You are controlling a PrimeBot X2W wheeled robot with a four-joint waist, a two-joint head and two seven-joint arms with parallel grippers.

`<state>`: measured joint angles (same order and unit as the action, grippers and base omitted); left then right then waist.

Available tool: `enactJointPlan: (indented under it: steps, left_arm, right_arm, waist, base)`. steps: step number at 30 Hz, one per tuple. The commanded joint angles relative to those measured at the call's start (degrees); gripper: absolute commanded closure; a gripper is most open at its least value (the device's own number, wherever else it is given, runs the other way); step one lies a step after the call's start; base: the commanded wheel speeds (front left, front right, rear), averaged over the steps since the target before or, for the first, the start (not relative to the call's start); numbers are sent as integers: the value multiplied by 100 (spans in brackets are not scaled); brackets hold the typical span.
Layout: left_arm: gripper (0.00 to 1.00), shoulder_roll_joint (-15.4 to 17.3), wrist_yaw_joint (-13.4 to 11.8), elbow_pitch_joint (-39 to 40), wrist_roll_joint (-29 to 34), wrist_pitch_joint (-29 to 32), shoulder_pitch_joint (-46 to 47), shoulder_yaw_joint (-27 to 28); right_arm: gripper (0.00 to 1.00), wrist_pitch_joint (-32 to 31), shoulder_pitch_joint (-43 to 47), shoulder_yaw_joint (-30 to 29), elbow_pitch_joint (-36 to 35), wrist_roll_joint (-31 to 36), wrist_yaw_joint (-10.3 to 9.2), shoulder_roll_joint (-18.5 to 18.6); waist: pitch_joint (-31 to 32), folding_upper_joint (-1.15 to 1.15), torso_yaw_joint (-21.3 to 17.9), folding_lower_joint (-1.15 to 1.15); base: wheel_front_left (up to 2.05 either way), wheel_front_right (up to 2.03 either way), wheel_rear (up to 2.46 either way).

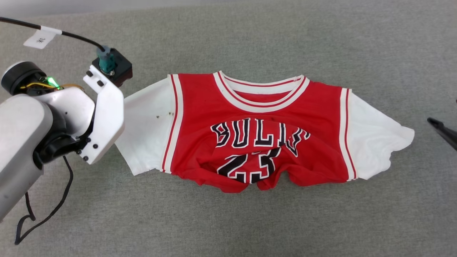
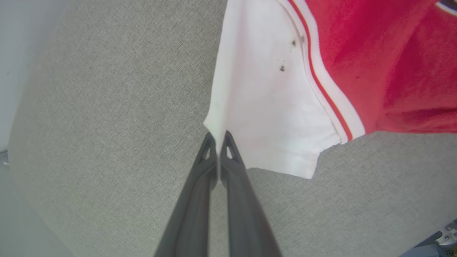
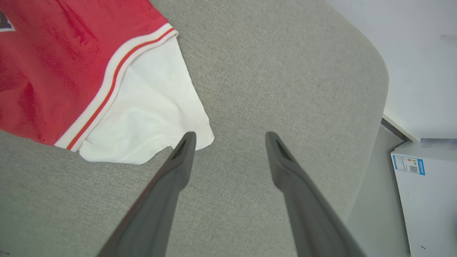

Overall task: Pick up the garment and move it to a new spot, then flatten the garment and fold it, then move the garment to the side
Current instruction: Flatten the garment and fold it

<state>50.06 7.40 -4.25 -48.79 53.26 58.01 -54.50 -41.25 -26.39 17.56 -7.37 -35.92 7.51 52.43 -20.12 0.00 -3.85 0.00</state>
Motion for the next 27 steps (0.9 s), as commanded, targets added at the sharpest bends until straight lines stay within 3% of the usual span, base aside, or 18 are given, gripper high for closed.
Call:
enactJointPlan:
  steps: [1,6,10,17,24,25,26,27]
  left_arm:
    - [100,-35,-3,11,25,-37,105,-9]
    - [100,-125,-3,37,73,-108,279,-63]
    - [100,-138,-3,62,85,-156,419,-114]
    - [100,-168,-3,69,77,-266,610,-184]
    - [100,-190,-3,-26,39,-395,656,-285]
    - [100,-183,-3,-48,29,-405,650,-302]
    - [100,-183,-3,-70,21,-421,647,-319]
    - [100,-189,-3,-100,26,-455,635,-334]
  right_arm:
    - [0,-418,-268,306,51,-254,-5,148]
    - [0,-1462,-864,995,321,-733,-5,337]
    - [0,-1823,-1198,1218,754,-931,-5,145]
    - [0,-1811,-1404,1501,1437,-1074,-4,-215]
    - [0,-1594,-1057,2055,1785,-1323,-3,-483]
    - [54,-1514,-1087,2105,1767,-1293,-3,-475]
    - [85,-1391,-1134,2111,1758,-1268,-3,-456]
    - [100,-1298,-1188,2102,1760,-1289,-3,-452]
  waist:
    - [-104,0,76,0]
    - [-337,0,225,0]
    - [-539,0,314,0]
    - [-832,0,443,0]
    - [-920,0,476,0]
    - [-909,0,467,0]
    - [-890,0,461,0]
    - [-854,0,451,0]
  base:
    - [0,0,0]
    - [0,0,0]
    - [0,0,0]
    - [0,0,0]
    - [0,0,0]
    - [0,0,0]
    - [0,0,0]
    - [0,0,0]
